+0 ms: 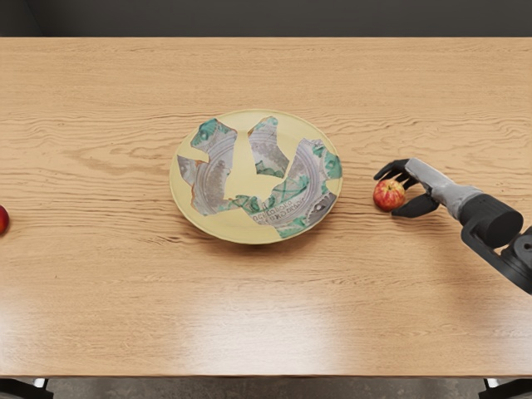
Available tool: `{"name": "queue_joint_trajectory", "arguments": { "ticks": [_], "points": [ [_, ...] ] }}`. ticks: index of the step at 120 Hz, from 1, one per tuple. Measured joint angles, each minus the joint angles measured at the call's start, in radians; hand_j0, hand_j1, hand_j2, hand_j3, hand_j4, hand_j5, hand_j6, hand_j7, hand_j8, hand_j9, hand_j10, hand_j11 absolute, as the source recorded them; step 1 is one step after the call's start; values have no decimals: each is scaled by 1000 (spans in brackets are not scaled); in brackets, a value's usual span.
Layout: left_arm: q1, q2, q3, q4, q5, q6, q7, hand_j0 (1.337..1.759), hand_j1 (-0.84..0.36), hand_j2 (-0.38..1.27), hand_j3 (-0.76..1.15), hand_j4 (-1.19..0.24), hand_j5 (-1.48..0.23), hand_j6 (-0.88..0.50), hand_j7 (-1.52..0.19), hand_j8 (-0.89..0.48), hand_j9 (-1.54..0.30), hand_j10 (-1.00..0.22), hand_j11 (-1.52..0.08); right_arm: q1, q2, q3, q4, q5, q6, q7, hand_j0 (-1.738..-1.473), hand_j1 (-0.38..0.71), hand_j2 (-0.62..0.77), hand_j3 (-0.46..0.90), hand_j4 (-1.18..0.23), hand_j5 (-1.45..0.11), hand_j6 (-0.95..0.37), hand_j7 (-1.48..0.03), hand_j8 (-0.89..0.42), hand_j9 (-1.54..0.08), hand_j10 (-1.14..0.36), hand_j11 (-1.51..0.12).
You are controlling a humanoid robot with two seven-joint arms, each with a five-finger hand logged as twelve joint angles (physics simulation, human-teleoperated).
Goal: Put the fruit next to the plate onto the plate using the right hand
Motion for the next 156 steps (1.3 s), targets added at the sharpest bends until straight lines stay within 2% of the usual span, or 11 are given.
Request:
{"name": "queue_joint_trajectory", "arguments": {
  "ticks": [17,43,79,119,143,156],
  "points": [
    [0,0,0,0,0,0,0,1658,335,3,0,-13,-16,-13,-15,-13,-15,-12,-15,0,0,0,2,1,0,0,-1656,235,-1,0,-517,-651,-403,-660,-435,-657,-514,-657],
    [0,0,0,0,0,0,0,1658,335,3,0,-13,-16,-13,-15,-13,-15,-12,-15,6,-2,8,10,26,6,0,-1657,224,114,0,-541,-695,-468,-698,-466,-697,-539,-697],
    [0,0,0,0,0,0,0,1658,335,3,0,-13,-15,-13,-15,-13,-15,-12,-15,33,-24,22,47,105,41,-1,-1657,229,173,0,-561,-733,-485,-730,-473,-730,-563,-729],
    [0,0,0,0,0,0,0,1658,335,3,0,-13,-15,-13,-15,-13,-15,-12,-15,51,-33,120,98,173,142,-15,-1658,238,215,0,-574,-758,-487,-752,-470,-753,-577,-753],
    [0,0,0,0,0,0,0,1658,335,3,0,-13,-15,-13,-15,-13,-15,-12,-15,64,-24,162,107,237,190,-21,-1658,237,217,0,-577,-761,-490,-755,-471,-755,-580,-755],
    [0,0,0,0,0,0,0,1658,335,3,0,-13,-15,-13,-15,-13,-15,-12,-15,73,11,167,108,257,196,-30,-1658,237,215,0,-579,-759,-486,-756,-470,-754,-582,-754]
  ]
}}
